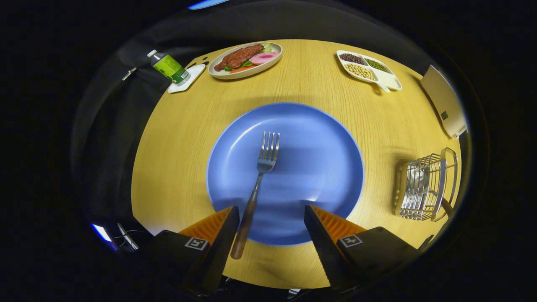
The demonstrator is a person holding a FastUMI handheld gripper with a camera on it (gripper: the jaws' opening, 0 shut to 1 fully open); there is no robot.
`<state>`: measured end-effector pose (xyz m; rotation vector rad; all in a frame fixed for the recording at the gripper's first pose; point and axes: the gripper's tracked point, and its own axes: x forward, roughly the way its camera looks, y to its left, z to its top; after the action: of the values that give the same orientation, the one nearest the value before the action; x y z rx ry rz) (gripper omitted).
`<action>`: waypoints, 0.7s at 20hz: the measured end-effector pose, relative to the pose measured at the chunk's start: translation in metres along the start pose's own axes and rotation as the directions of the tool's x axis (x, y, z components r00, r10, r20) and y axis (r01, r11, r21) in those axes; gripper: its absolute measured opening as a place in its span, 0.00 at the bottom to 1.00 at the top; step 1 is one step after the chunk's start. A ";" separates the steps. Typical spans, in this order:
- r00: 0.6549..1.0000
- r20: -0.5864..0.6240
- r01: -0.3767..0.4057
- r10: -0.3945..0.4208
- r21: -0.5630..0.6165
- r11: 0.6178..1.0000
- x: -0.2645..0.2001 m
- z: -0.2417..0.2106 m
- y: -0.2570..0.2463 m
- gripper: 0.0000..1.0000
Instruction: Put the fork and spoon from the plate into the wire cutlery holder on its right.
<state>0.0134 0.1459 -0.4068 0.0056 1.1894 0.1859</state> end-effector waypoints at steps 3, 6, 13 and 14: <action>1.000 -0.026 -0.013 0.014 0.030 0.999 0.008 -0.005 0.006 0.76; 0.998 -0.056 -0.007 0.009 0.042 0.999 0.012 -0.012 0.006 0.38; 0.994 -0.089 -0.067 0.067 0.005 0.998 0.011 -0.018 0.000 0.12; 0.993 -0.084 -0.086 0.085 -0.011 0.996 0.010 -0.017 -0.001 0.10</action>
<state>0.0010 0.1451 -0.4221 0.0363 1.2721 0.2726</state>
